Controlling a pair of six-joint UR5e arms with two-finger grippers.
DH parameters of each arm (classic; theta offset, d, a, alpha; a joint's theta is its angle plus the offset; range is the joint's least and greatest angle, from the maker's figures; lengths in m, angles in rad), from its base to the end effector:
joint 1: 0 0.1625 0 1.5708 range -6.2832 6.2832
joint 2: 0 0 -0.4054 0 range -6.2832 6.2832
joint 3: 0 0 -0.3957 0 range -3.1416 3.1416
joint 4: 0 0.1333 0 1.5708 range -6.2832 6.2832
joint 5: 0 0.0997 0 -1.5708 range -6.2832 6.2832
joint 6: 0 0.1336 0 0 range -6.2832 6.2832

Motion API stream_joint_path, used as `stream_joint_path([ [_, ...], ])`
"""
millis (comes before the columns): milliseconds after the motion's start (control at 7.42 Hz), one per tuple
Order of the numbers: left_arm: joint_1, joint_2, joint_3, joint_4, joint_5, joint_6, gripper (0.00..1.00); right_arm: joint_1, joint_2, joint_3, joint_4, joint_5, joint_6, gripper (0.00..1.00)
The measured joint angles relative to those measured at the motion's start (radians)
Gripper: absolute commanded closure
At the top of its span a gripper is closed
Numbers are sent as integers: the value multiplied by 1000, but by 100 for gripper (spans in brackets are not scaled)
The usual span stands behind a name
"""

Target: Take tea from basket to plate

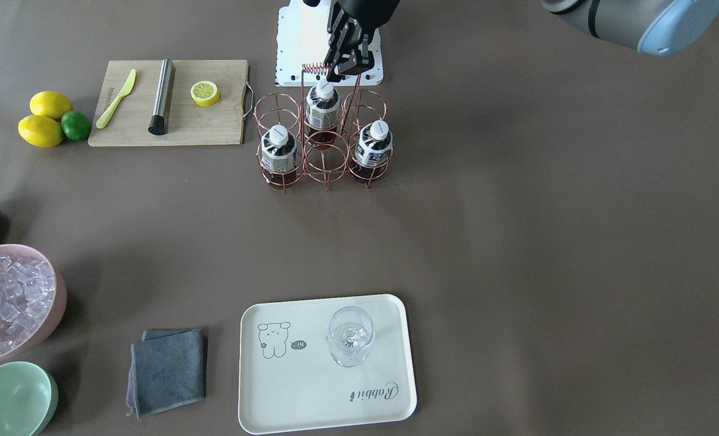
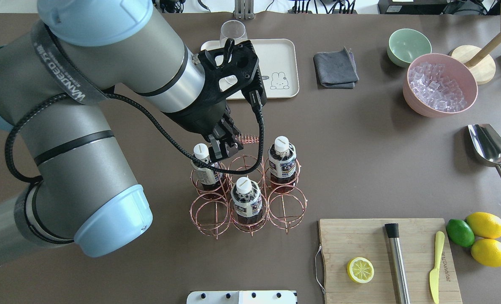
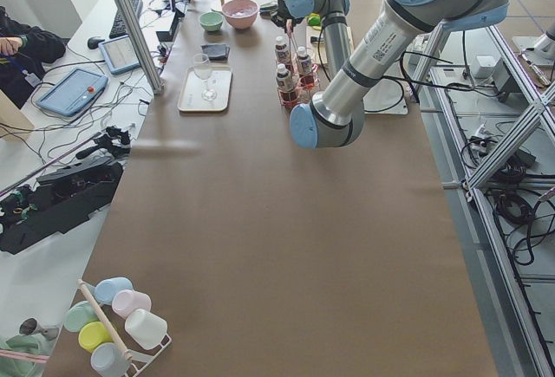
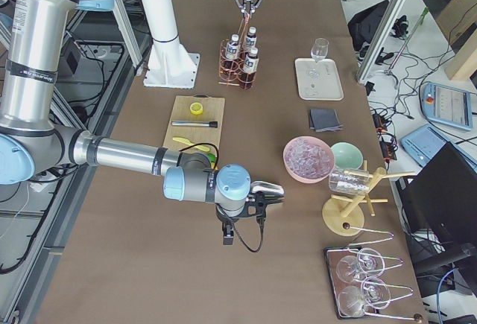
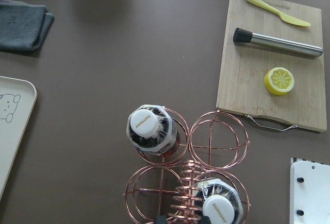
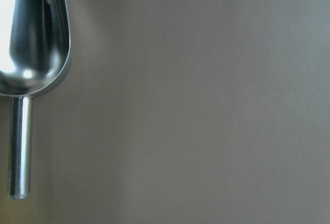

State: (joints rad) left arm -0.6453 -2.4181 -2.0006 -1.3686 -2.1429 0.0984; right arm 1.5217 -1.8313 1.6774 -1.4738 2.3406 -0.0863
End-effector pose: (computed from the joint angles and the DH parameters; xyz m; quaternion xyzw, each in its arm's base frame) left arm 0.4144 -0.3883 0.0179 0.3523 0.4193 0.5297 0.6477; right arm 0.0216 -0.3822 0.7163 -0.0194 -0.3757 -0.0520 0.9251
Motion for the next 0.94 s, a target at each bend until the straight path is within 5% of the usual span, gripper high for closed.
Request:
stream_joint_path([
  [539, -14, 17, -7, 0, -1, 20, 100, -48, 88, 78, -122, 101, 289, 0],
  [944, -30, 31, -12, -1, -6, 24, 100, -175, 329, 130, -296, 193, 632, 0],
])
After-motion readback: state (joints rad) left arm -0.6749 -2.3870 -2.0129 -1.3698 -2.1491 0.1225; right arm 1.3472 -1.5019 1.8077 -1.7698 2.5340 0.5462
